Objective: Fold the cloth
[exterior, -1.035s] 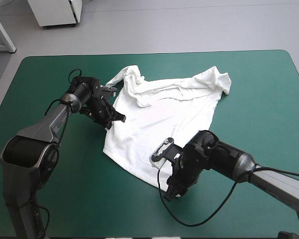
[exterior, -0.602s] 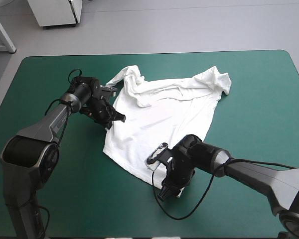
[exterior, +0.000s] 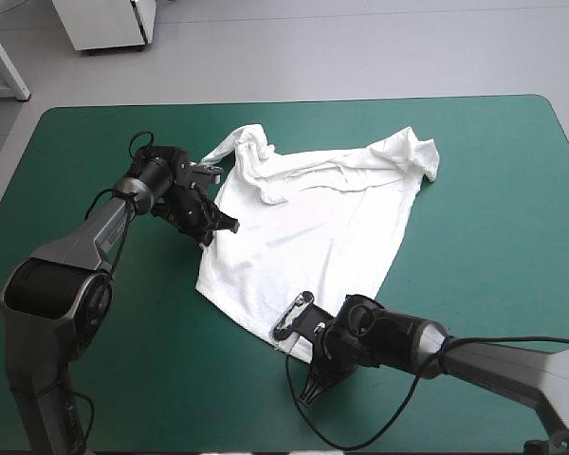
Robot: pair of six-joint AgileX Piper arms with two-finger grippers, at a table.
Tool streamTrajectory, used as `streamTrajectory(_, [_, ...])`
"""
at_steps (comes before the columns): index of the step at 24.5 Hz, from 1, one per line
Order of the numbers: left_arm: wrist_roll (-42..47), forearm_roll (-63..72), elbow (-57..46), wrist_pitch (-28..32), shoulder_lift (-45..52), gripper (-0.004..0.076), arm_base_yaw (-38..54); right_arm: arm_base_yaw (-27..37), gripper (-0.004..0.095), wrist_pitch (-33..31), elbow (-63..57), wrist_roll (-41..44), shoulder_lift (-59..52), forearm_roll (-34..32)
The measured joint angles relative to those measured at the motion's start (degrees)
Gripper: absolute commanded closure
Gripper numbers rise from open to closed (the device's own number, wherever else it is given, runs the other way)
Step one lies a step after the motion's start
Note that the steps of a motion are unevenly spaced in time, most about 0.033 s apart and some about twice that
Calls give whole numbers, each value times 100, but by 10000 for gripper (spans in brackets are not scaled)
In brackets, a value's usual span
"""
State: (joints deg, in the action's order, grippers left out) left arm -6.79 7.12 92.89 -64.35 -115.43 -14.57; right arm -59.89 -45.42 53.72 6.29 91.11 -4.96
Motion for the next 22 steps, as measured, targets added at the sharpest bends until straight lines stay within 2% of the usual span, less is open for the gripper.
streamTrajectory(2, [-87,26,-56,160,104,733,0,-41,927,-45,24,330,-126,-70])
streamTrajectory(4, [-124,-11,-70,255,328,733,-6,-134,927,-609,191,739,-258,35])
streamTrajectory(5, [-128,-74,-55,187,581,733,-10,-185,927,-1102,385,967,-368,-30])
streamTrajectory(10, [-184,-382,683,-480,1488,733,-10,-213,927,-2233,2039,1549,-1168,-1282])
streamTrajectory(13, [-237,-399,1140,-652,1770,733,-10,-213,927,-2459,2708,1673,-1366,-1866])
streamTrajectory(22, [-251,-417,2722,-774,2463,733,-10,-213,927,-2614,4698,1794,-1639,-3582])
